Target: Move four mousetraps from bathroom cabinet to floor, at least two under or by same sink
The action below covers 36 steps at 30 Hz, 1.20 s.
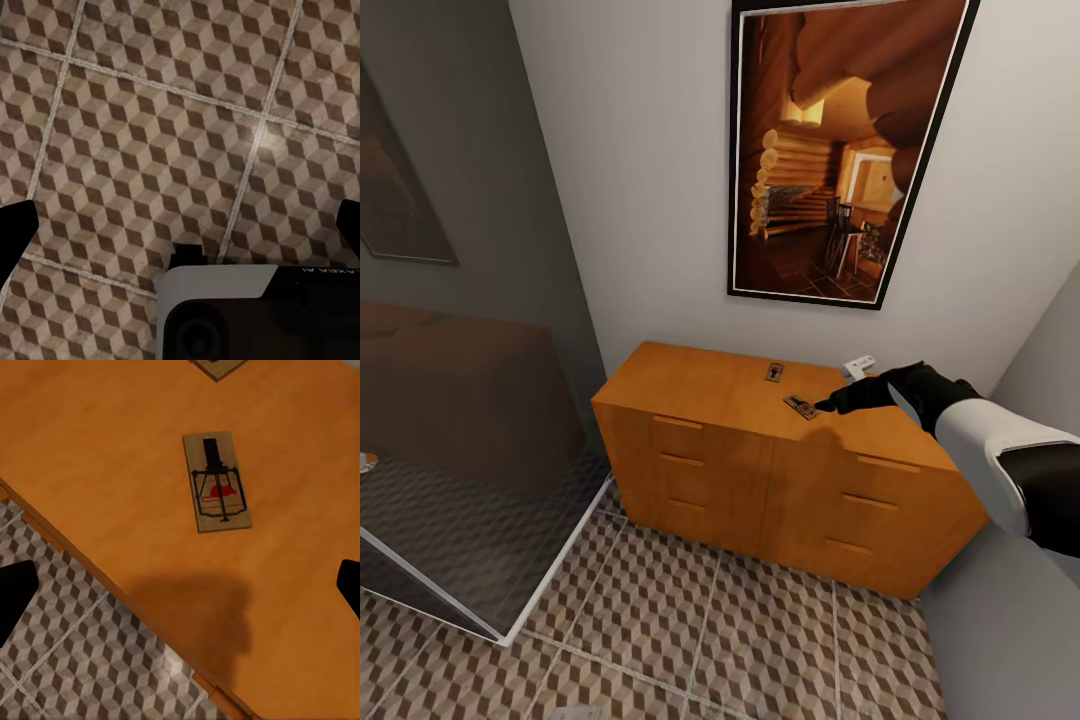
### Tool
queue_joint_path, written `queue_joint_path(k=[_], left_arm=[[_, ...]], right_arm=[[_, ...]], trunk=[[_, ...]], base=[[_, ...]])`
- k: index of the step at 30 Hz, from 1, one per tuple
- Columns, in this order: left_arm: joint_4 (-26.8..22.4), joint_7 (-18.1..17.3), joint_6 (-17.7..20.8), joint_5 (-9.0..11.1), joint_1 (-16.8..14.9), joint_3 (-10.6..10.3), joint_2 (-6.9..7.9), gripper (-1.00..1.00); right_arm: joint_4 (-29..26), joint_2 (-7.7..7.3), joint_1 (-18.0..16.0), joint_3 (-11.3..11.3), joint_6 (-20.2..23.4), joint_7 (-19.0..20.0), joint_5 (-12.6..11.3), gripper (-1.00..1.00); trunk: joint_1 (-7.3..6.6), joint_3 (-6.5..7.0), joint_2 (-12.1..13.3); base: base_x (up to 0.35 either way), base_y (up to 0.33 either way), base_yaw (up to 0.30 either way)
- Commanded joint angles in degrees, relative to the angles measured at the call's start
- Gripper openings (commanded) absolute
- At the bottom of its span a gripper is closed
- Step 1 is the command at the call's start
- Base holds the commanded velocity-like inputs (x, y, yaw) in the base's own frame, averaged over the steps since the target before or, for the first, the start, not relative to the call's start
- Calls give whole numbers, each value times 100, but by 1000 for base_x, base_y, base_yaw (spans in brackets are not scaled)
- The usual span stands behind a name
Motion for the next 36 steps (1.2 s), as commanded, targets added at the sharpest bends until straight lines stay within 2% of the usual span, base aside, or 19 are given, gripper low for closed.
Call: queue_joint_path(k=[1, 8, 23, 30, 36], left_arm=[[22, 7, -35, 25, -10, -49, -4, 100], [22, 10, -35, 26, -10, -49, -4, 100], [22, 9, -35, 25, -10, -49, 4, 100], [22, 9, -35, 24, -10, -49, 5, 100], [22, 11, -35, 26, -10, -49, 5, 100]], right_arm=[[6, -6, -3, -16, -11, 31, 59, 100], [78, -62, -3, -16, -187, 31, -2, 100], [91, -101, -3, -16, -221, 45, -65, 100], [96, -191, -3, -16, -221, 186, -68, 100], [141, -207, -3, -16, -224, 234, -64, 100]], trunk=[[3, -11, -12], [3, -11, -12], [3, -11, -12], [3, -11, -12], [3, -11, -12]], base=[[0, 0, 0], [0, 0, 0], [0, 0, 0], [0, 0, 0], [0, 0, 0]])
